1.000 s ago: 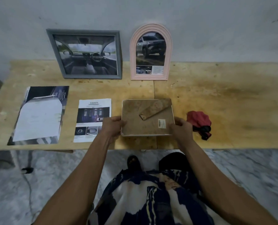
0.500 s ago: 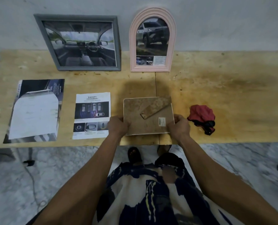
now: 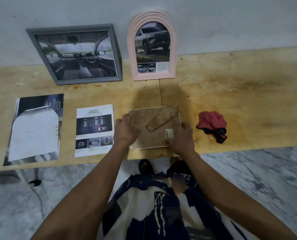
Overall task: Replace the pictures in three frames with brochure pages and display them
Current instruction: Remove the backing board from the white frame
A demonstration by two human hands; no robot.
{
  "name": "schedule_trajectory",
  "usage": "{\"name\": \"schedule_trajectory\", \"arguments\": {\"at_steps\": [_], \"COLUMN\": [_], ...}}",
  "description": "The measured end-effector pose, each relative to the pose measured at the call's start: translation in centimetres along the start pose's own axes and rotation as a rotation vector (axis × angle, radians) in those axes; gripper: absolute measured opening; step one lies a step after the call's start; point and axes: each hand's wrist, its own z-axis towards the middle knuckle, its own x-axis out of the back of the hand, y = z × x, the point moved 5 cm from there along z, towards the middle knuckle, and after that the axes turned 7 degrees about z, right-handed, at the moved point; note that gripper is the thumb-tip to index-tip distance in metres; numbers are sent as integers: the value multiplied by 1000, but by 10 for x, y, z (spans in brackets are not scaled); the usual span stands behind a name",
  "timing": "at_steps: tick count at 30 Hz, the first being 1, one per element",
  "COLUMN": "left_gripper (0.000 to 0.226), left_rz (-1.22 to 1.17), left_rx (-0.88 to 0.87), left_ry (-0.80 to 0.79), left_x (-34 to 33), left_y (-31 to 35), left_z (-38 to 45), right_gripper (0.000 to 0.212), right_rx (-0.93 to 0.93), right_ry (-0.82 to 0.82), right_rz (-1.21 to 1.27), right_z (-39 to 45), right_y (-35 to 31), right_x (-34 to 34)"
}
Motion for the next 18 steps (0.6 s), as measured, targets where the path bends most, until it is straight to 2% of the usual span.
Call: {"name": "schedule_trajectory", "arguments": {"at_steps": [5,9,11,18], "left_gripper": [69,48,50,51], "left_rz": [192,247,271,140], "left_rx": [-47,-64,-50,54], "left_ry": [-113,-101,-94,-30], "left_x": [5,3,-2,8], "left_y": [9,11,9,21], "left_z": [17,26,31,43], "right_gripper": [69,76,79,82], "right_rx": [15,17,13,0], "right_ry": [-53,-67,-85,-102], "right_rz": [-29,-78,-93,-130], "right_z": [2,3,4,8], "right_y": [-2,-3,-3,-4], "right_x": [-4,-4,-4,-3]}}
